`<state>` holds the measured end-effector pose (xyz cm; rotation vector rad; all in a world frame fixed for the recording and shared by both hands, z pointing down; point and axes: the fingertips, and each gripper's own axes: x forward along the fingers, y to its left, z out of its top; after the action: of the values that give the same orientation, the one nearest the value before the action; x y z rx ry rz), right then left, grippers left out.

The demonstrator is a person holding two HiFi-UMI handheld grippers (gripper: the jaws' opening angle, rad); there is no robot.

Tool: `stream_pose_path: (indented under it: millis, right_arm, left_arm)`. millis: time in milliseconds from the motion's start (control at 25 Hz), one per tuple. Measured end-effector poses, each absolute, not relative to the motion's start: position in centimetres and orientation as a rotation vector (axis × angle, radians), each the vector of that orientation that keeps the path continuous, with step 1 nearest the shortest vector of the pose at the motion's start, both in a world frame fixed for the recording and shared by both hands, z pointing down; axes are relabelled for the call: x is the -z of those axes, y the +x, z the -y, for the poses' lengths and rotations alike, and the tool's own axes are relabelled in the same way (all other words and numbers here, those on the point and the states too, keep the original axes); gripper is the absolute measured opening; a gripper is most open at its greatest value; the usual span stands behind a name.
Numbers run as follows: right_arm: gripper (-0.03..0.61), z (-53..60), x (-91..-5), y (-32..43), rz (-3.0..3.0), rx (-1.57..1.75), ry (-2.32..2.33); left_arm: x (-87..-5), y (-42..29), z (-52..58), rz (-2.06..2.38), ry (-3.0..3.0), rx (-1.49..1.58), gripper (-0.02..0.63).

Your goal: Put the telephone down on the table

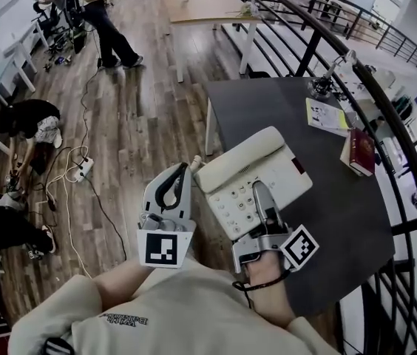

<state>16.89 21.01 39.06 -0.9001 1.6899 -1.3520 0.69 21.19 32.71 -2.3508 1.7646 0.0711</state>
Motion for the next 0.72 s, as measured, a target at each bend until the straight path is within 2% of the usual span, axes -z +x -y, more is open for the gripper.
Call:
stream_pose_path:
  millis: [720]
  right_arm:
    - [0.196, -3.0, -42.0, 11.0, -1.664, 1.433, -0.929]
  left_arm:
    - [-36.1, -5.3, -2.0, -1.788, -2.442, -0.044, 0.005]
